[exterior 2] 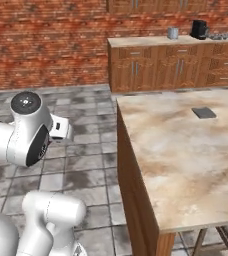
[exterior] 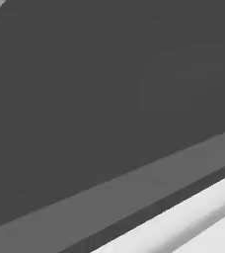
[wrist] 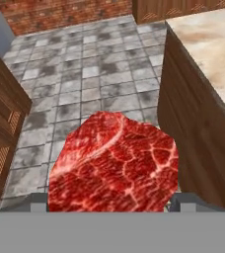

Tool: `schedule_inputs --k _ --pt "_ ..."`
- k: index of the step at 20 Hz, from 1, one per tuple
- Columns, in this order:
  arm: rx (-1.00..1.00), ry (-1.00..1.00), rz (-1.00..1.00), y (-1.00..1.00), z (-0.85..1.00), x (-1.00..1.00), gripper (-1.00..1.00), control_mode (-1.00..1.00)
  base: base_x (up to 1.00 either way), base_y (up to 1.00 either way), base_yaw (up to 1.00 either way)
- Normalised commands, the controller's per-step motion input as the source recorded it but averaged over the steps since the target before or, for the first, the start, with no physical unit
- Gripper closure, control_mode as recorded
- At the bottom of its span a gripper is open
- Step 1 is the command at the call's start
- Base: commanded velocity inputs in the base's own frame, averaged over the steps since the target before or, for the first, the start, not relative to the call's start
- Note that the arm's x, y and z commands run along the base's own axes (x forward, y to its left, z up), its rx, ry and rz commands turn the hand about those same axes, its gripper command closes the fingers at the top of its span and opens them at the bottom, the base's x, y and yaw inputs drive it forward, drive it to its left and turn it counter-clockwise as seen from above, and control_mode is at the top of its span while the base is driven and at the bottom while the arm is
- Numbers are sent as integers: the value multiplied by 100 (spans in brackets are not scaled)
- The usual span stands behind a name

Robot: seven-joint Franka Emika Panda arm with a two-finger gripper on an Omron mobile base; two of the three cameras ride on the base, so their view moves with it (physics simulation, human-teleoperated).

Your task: Take the steak from the fridge and place it on the digital scale on the counter by the fridge. Wait a few seconds for a reading, then move it to the plate on the dining counter.

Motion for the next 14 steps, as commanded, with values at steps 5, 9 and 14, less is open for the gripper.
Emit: schedule_inputs --k 5,9,14 --pt "0 0 0 0 0 0 100 100 94 70 -17" --pt "0 0 0 0 0 0 100 100 100 59 -19" --pt "0 0 0 0 0 0 100 100 100 55 -26"
